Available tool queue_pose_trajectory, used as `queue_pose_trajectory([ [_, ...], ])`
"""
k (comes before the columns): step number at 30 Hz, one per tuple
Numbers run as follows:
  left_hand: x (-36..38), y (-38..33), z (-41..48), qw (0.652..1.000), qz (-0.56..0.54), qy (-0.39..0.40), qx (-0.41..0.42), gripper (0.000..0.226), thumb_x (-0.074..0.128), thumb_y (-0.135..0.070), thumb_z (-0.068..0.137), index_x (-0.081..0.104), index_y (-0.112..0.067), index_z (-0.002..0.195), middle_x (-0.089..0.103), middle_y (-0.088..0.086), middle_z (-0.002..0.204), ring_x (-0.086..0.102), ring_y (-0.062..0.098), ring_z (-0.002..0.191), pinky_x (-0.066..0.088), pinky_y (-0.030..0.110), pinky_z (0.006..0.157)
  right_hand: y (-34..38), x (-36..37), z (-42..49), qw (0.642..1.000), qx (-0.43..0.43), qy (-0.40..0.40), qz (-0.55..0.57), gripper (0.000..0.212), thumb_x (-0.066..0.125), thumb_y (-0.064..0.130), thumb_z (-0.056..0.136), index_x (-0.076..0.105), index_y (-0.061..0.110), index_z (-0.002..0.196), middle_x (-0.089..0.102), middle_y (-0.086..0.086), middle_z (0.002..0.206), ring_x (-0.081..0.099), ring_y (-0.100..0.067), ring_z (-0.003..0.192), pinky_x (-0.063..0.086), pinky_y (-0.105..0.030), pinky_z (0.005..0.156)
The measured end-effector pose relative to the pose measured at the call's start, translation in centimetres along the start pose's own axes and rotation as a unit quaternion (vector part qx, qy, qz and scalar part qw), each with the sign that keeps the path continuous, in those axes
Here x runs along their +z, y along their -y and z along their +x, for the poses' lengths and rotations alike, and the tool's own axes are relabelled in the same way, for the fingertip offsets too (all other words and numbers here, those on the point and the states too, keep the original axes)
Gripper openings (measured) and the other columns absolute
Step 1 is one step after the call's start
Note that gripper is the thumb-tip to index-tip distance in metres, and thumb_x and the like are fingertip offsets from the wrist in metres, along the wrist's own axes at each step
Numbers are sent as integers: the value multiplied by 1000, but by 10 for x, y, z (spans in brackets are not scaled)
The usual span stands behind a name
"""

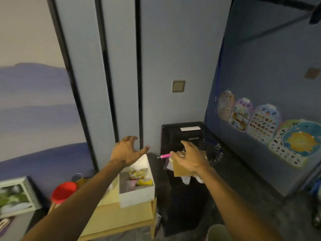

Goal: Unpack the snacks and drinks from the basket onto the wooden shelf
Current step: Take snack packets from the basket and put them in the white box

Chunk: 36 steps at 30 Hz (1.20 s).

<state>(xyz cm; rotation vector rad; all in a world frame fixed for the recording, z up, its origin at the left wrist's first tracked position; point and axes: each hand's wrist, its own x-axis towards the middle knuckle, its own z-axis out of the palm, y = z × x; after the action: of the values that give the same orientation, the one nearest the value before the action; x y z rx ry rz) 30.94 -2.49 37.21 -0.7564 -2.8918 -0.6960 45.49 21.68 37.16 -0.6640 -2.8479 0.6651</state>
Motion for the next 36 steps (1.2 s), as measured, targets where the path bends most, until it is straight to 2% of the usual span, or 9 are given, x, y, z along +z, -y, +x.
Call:
queue_pose_trajectory([
  [5, 1, 61, 12, 999, -6, 4, -49, 106, 37, -102, 75, 53, -28, 149, 56, 5, 154, 56, 33, 136, 51, 54, 110, 42, 42, 44, 999, -39, 29, -11, 94, 57, 77, 92, 29, 24, 165, 29, -5, 171, 33, -30, 155, 38, -50, 118],
  [9, 9, 99, 31, 997, -11, 18, -78, 98, 39, -96, 83, 54, -25, 148, 60, 8, 148, 58, 34, 132, 50, 51, 107, 63, 85, 84, 997, -50, 64, -6, 95, 55, 79, 91, 30, 25, 164, 31, -4, 171, 36, -30, 154, 40, -49, 117],
  [13, 35, 134, 58, 994, -21, 51, -99, 100, 38, -97, 82, 52, -26, 151, 56, 6, 153, 56, 33, 136, 49, 51, 109, 76, 130, 123, 993, -44, 103, -27, 93, 55, 79, 92, 31, 25, 164, 32, -4, 170, 38, -30, 153, 42, -48, 117],
  [19, 84, 171, 94, 987, -16, 101, -126, 105, 33, -100, 80, 51, -25, 152, 57, 6, 152, 56, 32, 135, 49, 50, 110, 85, 180, 165, 987, -51, 145, -52, 85, 60, 72, 93, 38, 23, 159, 44, -3, 162, 45, -27, 146, 44, -43, 112],
  [24, 125, 190, 108, 980, -31, 125, -151, 109, 28, -104, 75, 52, -28, 148, 60, 3, 147, 59, 29, 130, 52, 48, 107, 66, 217, 200, 979, -57, 184, -63, 90, 55, 82, 86, 45, 24, 154, 52, -1, 155, 53, -24, 138, 51, -42, 107],
  [28, 144, 191, 117, 971, -48, 139, -190, 107, 37, -101, 78, 47, -26, 153, 55, 5, 154, 54, 30, 137, 49, 49, 110, 57, 237, 234, 966, -107, 221, -83, 84, 58, 76, 91, 48, 19, 152, 53, -4, 154, 54, -25, 137, 49, -38, 104],
  [31, 153, 184, 111, 959, -49, 143, -238, 110, 43, -102, 74, 49, -24, 151, 58, 5, 150, 57, 30, 134, 51, 45, 105, 47, 260, 257, 958, -139, 235, -85, 81, 58, 75, 92, 51, 17, 149, 53, -6, 153, 53, -28, 136, 49, -41, 104],
  [33, 209, 175, 117, 931, -54, 120, -340, 117, 40, -107, 68, 49, -26, 151, 58, 5, 149, 59, 30, 132, 54, 46, 101, 11, 313, 302, 919, -189, 335, -86, 81, 59, 75, 91, 52, 17, 147, 54, -7, 152, 53, -28, 135, 50, -41, 105],
  [36, 238, 171, 108, 917, -50, 140, -370, 114, 35, -109, 65, 52, -32, 148, 60, 4, 146, 61, 30, 128, 55, 45, 97, 0, 355, 309, 895, -201, 389, -89, 87, 63, 76, 87, 49, 18, 151, 51, -6, 155, 49, -28, 140, 48, -42, 109],
])
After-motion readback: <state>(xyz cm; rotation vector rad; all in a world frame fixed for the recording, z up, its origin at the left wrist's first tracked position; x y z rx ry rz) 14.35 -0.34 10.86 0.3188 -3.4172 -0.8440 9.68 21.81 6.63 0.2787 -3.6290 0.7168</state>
